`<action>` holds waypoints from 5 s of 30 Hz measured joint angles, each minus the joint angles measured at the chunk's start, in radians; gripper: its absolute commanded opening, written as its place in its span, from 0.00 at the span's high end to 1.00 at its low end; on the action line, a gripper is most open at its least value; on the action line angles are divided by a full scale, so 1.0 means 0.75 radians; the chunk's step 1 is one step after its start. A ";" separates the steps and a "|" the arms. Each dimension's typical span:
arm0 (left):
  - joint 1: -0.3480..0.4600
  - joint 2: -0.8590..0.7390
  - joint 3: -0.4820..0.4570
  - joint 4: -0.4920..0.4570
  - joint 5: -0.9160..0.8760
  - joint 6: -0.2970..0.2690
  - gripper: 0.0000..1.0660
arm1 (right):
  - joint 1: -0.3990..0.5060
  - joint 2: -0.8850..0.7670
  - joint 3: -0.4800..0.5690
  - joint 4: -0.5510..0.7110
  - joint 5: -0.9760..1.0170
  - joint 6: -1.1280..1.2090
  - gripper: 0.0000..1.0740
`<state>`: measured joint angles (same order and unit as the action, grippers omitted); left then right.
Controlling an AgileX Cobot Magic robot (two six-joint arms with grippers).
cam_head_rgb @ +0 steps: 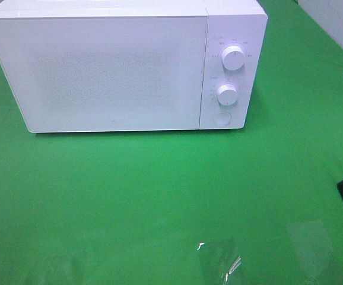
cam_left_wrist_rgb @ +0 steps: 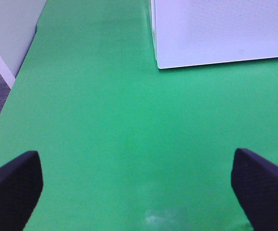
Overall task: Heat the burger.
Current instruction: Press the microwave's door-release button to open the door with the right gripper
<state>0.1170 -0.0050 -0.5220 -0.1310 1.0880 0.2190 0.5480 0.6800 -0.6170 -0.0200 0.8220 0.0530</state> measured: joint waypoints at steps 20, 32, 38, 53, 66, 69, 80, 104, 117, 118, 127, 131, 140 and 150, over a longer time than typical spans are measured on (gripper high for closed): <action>0.000 0.000 0.000 0.000 0.000 0.000 0.06 | -0.449 -0.727 0.063 -0.039 0.103 -0.029 0.29; 0.000 0.000 0.000 0.000 0.000 0.000 0.06 | -0.589 -0.911 0.163 -0.037 0.175 -0.013 0.29; 0.000 0.000 0.000 0.000 0.000 0.000 0.06 | -0.589 -0.911 0.165 -0.037 0.195 -0.012 0.29; 0.000 0.000 0.000 0.000 0.000 0.000 0.06 | -0.589 -0.911 0.165 -0.037 0.195 -0.011 0.29; 0.000 0.000 0.000 0.000 0.000 0.000 0.06 | -0.589 -0.860 0.096 -0.037 0.120 -0.008 0.29; 0.000 0.000 0.000 0.000 0.000 0.000 0.06 | -0.589 -0.789 0.092 -0.037 0.031 -0.007 0.29; 0.000 0.000 0.000 0.000 0.000 0.000 0.06 | -0.589 -0.460 0.092 -0.037 -0.324 -0.007 0.29; 0.000 0.000 0.000 0.000 0.000 0.000 0.06 | -0.589 0.372 0.128 -0.033 -1.159 0.047 0.29; 0.000 0.000 0.000 -0.001 0.000 0.000 0.06 | -0.584 0.604 0.368 0.015 -1.876 0.171 0.29; 0.000 0.000 0.000 -0.001 0.000 0.000 0.06 | -0.584 0.604 0.368 0.015 -1.876 0.171 0.29; 0.000 0.000 0.000 -0.001 0.000 0.000 0.06 | -0.320 0.833 0.403 0.243 -2.097 -0.005 0.29; 0.000 0.000 0.000 -0.001 0.000 0.000 0.06 | -0.153 0.961 0.404 0.437 -2.249 -0.153 0.29; 0.000 0.000 0.000 -0.001 0.000 0.000 0.06 | 0.161 1.157 0.403 0.780 -2.560 -0.397 0.29; 0.000 0.000 0.000 -0.001 0.000 0.000 0.06 | 0.356 1.273 0.367 0.953 -2.681 -0.353 0.29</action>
<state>0.1170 -0.0050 -0.5220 -0.1320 1.0880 0.2190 0.8150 1.6350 -0.3420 0.6950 -1.1890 -0.2120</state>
